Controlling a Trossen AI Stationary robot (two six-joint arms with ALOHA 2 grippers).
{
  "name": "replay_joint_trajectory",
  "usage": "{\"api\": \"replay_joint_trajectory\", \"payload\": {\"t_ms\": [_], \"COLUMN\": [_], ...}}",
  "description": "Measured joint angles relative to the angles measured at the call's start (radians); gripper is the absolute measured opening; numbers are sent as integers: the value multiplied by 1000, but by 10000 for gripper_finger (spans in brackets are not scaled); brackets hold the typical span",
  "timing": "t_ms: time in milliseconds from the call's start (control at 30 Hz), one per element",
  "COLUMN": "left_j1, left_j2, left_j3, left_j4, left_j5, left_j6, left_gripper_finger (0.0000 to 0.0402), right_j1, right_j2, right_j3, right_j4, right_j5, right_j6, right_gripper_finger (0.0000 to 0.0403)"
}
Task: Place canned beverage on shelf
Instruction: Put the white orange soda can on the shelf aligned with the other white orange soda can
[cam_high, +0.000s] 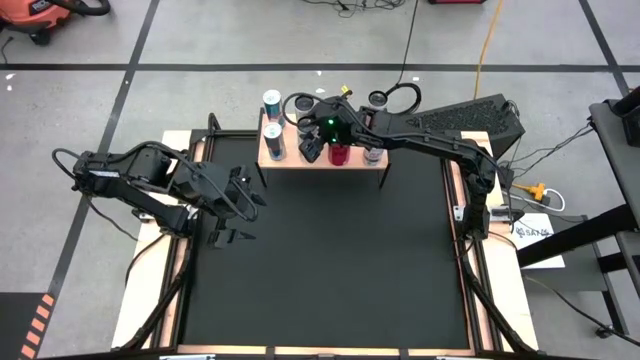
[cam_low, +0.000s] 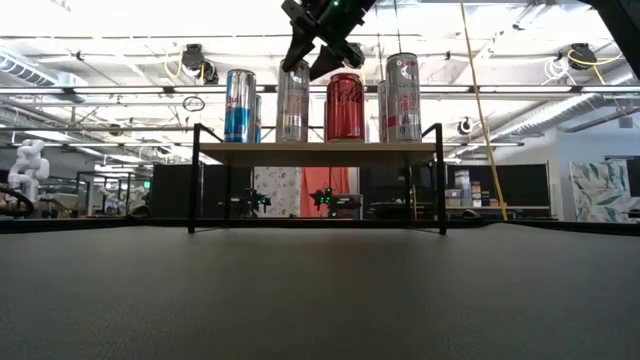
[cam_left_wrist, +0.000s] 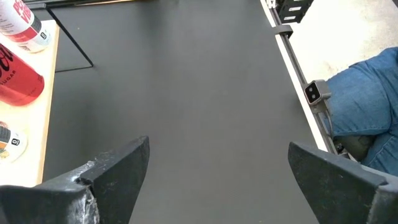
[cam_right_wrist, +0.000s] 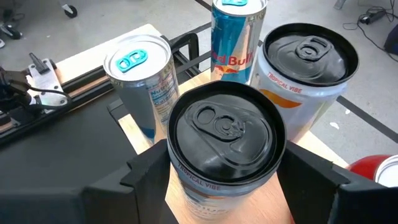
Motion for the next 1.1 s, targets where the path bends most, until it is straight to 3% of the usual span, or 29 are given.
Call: {"api": "replay_joint_trajectory", "payload": {"t_ms": [567, 900, 1100], "left_j1": [0, 0, 0], "left_j2": [0, 0, 0], "left_j3": [0, 0, 0], "left_j4": [0, 0, 0], "left_j5": [0, 0, 0], "left_j6": [0, 0, 0], "left_gripper_finger": [387, 387, 387], "right_j1": [1, 1, 2], "right_j2": [1, 7, 5], "right_j3": [0, -3, -3], "right_j4": [0, -13, -4], "right_j5": [-2, -12, -9], "right_j6": [-9, -5, -6], "right_gripper_finger": [242, 300, 306]}}
